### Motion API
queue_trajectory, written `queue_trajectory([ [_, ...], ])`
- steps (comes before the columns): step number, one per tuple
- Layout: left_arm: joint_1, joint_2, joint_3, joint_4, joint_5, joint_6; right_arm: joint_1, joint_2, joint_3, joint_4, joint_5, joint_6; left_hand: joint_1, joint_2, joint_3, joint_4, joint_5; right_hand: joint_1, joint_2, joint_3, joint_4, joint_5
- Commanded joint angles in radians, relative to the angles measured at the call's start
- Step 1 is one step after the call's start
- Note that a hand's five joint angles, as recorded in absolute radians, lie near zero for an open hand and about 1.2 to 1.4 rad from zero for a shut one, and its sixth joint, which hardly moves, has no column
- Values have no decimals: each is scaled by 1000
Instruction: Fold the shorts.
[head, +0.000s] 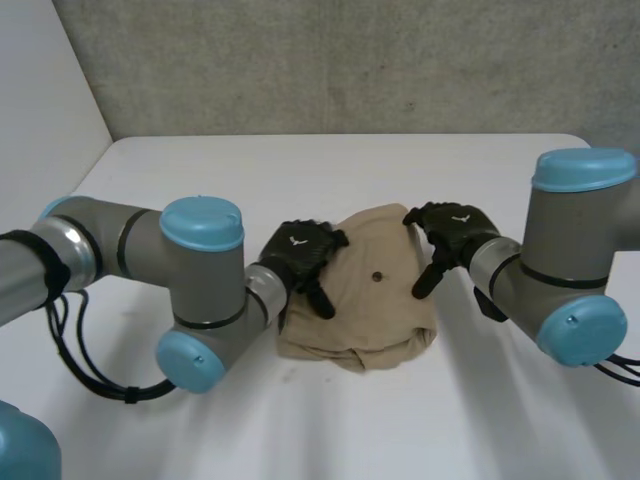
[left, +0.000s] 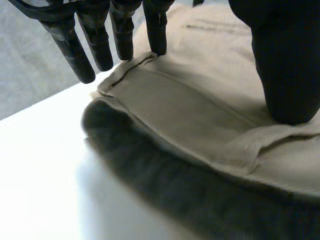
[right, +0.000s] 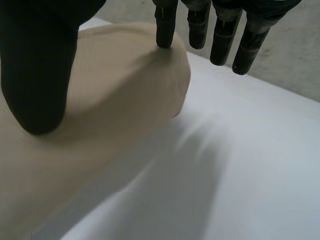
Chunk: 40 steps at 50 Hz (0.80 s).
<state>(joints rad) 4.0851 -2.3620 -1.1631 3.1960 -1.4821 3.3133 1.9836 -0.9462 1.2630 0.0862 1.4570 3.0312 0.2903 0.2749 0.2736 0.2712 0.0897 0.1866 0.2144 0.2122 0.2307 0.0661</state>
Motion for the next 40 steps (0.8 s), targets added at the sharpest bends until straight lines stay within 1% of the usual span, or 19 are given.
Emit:
queue_trajectory([
  [1,17,30,-78,-7,-112,133,35,63,-40,10,-14,-51,29,44,46,48,55,-12,-40,-38,-56,-66],
  [4,15,35,-98,-7,-132,147,41,86,-40,10,-17,-89,26,41,43,45,52,-12,-40,-38,-56,-66],
  [12,12,43,-112,-7,-130,149,46,138,-56,10,-10,-152,17,33,34,36,43,-12,-40,-38,-56,-66],
  [21,12,36,-112,-8,-132,150,47,126,-62,9,-18,-161,17,33,34,36,43,-12,-40,-38,-56,-66],
  [25,14,68,-112,-10,-129,141,46,106,-66,7,-17,-161,14,30,31,33,40,-12,-40,-38,-56,-66],
  [30,11,124,-112,-12,-127,135,34,17,-56,4,-6,-161,-12,3,5,7,14,-12,-40,-38,-56,-66],
  [33,14,237,-115,-13,-126,112,28,-69,-50,-3,0,-150,-30,-14,-13,-11,-4,-12,-40,-38,-56,-66],
  [35,17,285,-115,-12,-126,95,18,-121,-48,-11,6,-144,-33,-17,-16,-14,-7,-12,-40,-38,-56,-66],
  [36,20,329,-112,-12,-126,71,9,-147,-45,-19,12,-144,-39,-23,-22,-19,-13,-12,-40,-38,-56,-66],
  [37,20,329,-112,-12,-126,71,-2,-176,-43,-28,25,-143,-39,-23,-22,-19,-13,-12,-40,-38,-56,-66],
  [39,21,351,-109,-12,-126,57,-37,-262,-36,-57,77,-129,-39,-23,-22,-19,-13,-12,-40,-38,-56,-66],
  [40,47,425,-96,-13,-127,1,-57,-317,-31,-71,118,-111,-33,-17,-16,-14,-7,-12,-40,-38,-56,-66],
])
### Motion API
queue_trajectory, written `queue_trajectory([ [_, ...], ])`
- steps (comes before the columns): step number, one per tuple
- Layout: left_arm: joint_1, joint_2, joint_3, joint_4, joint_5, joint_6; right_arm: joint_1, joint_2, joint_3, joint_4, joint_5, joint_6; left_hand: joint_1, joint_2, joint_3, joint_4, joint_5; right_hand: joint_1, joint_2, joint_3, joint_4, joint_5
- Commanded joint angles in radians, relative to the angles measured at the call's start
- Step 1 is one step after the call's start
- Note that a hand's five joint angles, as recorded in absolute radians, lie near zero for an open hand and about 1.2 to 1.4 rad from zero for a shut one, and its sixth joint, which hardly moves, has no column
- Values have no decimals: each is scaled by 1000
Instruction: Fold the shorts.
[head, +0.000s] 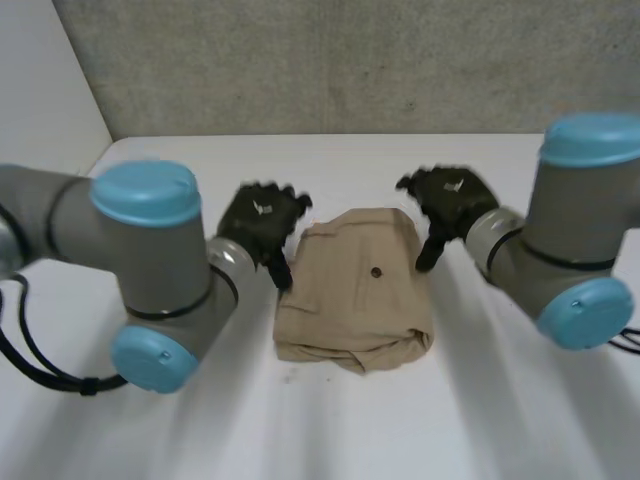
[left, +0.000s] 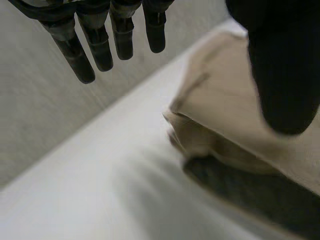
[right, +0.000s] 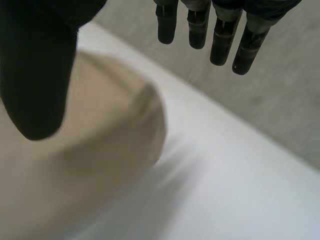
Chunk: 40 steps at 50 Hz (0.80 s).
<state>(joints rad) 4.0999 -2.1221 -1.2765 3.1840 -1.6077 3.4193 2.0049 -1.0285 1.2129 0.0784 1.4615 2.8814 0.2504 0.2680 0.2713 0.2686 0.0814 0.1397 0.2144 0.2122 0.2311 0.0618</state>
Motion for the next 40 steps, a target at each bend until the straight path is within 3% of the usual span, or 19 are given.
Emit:
queue_trajectory([
  [1,45,207,19,-4,-1,-120,-87,-261,20,-68,135,50,10,-8,-11,-8,5,35,-40,-38,-57,-62],
  [6,140,323,37,-61,-6,-189,-133,-351,4,-59,215,70,34,16,13,15,28,35,-40,-38,-57,-62],
  [15,252,358,144,-300,5,-265,-172,-355,-64,83,226,73,19,1,-2,1,13,35,-40,-38,-57,-62],
  [32,263,363,140,-322,22,-262,-158,-354,-55,95,203,64,-60,-78,-81,-78,-66,35,-40,-38,-57,-62],
  [38,261,367,128,-317,23,-262,-156,-343,-44,106,126,-14,-72,-90,-93,-90,-78,35,-40,-38,-57,-62],
  [40,261,372,120,-315,23,-262,-149,-329,-32,148,47,-63,-72,-90,-93,-90,-78,35,-40,-38,-57,-62],
])
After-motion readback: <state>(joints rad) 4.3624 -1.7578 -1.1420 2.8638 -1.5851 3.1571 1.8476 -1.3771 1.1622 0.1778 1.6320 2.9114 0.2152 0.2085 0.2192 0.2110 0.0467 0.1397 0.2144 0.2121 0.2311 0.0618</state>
